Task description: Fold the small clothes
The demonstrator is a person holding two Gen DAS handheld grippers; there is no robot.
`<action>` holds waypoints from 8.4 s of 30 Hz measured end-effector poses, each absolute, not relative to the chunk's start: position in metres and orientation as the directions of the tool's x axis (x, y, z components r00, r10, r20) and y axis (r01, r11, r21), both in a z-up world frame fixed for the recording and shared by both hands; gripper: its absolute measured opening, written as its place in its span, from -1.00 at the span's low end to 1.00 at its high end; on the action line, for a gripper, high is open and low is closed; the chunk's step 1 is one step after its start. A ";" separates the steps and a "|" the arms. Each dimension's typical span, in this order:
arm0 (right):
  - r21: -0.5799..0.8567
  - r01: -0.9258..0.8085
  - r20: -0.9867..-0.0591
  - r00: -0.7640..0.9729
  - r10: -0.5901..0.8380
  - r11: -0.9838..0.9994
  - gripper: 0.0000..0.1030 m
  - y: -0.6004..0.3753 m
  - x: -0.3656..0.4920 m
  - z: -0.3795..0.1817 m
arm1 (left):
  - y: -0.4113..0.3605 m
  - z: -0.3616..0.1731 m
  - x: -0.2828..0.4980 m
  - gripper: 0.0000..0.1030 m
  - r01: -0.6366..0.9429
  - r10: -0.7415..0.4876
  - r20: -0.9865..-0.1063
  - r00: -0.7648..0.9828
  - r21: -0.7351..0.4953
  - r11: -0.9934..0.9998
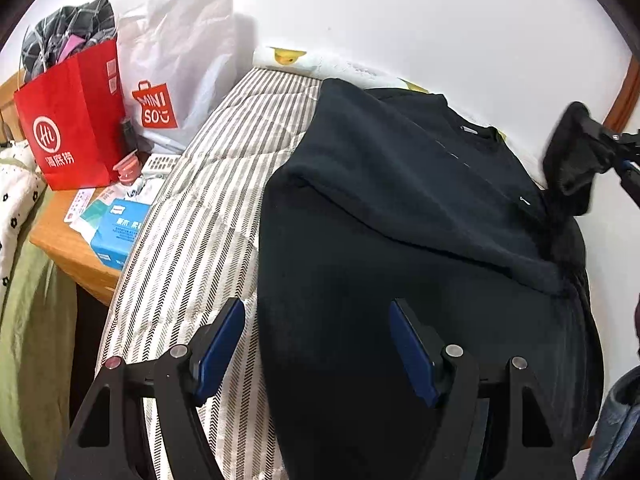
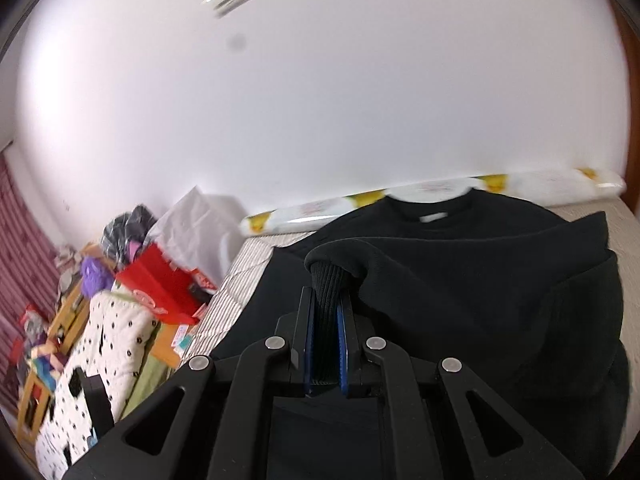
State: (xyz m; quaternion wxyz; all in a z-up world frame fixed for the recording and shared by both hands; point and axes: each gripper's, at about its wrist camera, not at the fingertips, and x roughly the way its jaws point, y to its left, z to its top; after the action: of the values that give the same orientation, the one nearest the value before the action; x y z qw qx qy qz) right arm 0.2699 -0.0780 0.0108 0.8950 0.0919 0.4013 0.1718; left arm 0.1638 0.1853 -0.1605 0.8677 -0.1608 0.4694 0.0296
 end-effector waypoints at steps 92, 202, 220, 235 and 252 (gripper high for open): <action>-0.266 -0.173 -0.805 0.581 -0.120 0.948 0.04 -0.206 0.246 -0.081 | 0.200 -0.145 0.279 -0.89 -0.233 -0.152 -0.774 0.614 -0.362 0.903; -0.036 0.144 -0.859 0.501 -0.104 0.989 -0.01 -0.328 0.034 -0.094 | 0.148 -0.152 0.044 0.26 -0.189 -0.063 -0.800 0.597 -0.216 0.958; 0.003 0.075 -0.845 0.533 -0.037 0.997 -0.79 -0.301 0.021 -0.113 | 0.133 -0.169 0.022 -0.78 -0.187 -0.046 -0.823 0.566 -0.182 0.965; 0.125 0.048 -0.746 0.663 0.062 0.991 -0.87 -0.337 -0.015 -0.031 | 0.121 -0.080 -0.004 -0.81 -0.034 -0.112 -0.695 0.710 -0.193 0.981; 0.159 0.005 -0.635 0.766 0.098 0.987 -0.86 -0.312 0.105 0.032 | 0.163 -0.045 0.102 -0.83 -0.157 -0.034 -0.628 0.777 -0.247 0.956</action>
State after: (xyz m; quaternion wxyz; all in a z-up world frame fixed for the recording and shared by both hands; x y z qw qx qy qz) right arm 0.1053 -0.3124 0.0322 0.9368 0.0757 0.3408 0.0247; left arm 0.1025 0.1631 -0.0451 0.9316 -0.1442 0.3321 0.0331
